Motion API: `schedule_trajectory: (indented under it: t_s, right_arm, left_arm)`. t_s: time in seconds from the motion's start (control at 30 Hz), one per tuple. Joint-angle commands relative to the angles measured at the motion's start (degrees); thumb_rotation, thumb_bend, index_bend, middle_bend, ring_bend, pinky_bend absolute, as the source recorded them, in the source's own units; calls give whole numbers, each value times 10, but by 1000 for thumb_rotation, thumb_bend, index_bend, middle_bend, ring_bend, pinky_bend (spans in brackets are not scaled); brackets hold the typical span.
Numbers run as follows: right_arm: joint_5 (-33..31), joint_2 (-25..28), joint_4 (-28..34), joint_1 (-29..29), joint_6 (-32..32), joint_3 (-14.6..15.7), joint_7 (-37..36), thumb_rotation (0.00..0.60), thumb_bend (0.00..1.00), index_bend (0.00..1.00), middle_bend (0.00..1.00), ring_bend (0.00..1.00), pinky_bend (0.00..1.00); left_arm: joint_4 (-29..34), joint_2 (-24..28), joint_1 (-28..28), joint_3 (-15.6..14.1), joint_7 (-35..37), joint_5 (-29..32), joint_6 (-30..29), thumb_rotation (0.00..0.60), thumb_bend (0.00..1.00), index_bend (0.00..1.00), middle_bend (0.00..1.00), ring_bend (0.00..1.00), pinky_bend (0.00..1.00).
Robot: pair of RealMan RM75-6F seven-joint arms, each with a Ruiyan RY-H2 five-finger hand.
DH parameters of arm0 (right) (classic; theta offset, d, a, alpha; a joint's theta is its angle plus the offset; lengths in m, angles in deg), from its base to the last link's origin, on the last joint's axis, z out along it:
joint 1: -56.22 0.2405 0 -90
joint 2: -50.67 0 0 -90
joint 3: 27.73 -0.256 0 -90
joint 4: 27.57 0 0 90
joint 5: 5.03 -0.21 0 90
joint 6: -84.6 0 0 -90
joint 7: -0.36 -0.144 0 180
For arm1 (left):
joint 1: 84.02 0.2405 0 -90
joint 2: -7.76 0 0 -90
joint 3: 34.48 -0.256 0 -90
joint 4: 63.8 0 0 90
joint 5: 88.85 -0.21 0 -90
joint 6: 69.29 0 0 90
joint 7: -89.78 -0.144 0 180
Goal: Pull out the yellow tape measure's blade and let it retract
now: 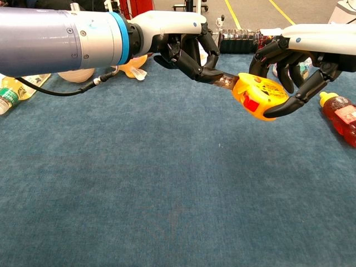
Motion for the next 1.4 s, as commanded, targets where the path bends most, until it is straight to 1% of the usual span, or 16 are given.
schedule_trajectory:
  t_s: [0.03, 0.3, 0.73, 0.9, 1.03, 1.4]
  right_arm:
    - [-1, 0, -2, -1, 1, 0, 1, 444, 263, 596, 626, 608, 602]
    - [1, 3, -9, -2, 0, 3, 4, 442, 264, 596, 627, 610, 602]
    - [9, 15, -19, -2, -12, 13, 14, 444, 265, 598, 628, 611, 602]
    - [10, 20, -24, -5, -13, 17, 13, 444, 265, 600, 631, 612, 602]
    - [12, 25, -30, -7, -15, 20, 12, 441, 266, 602, 631, 613, 603]
    - [12, 33, -39, -8, -25, 25, 13, 442, 264, 604, 633, 614, 602]
  left_arm:
    - [1, 0, 1, -1, 1, 0, 1, 449, 389, 691, 1000, 1000, 982]
    - [2, 7, 6, -6, 2, -4, 2, 447, 389, 695, 1000, 1000, 982]
    - [18, 40, 27, -22, 6, -28, -3, 448, 390, 694, 1000, 1000, 982]
    - [31, 62, 44, -34, 9, -51, -12, 447, 389, 695, 1000, 1000, 982]
    - [44, 85, 63, -47, 13, -81, -27, 446, 389, 694, 1000, 1000, 982]
    - [59, 128, 94, -72, 25, -153, -41, 447, 389, 695, 1000, 1000, 982]
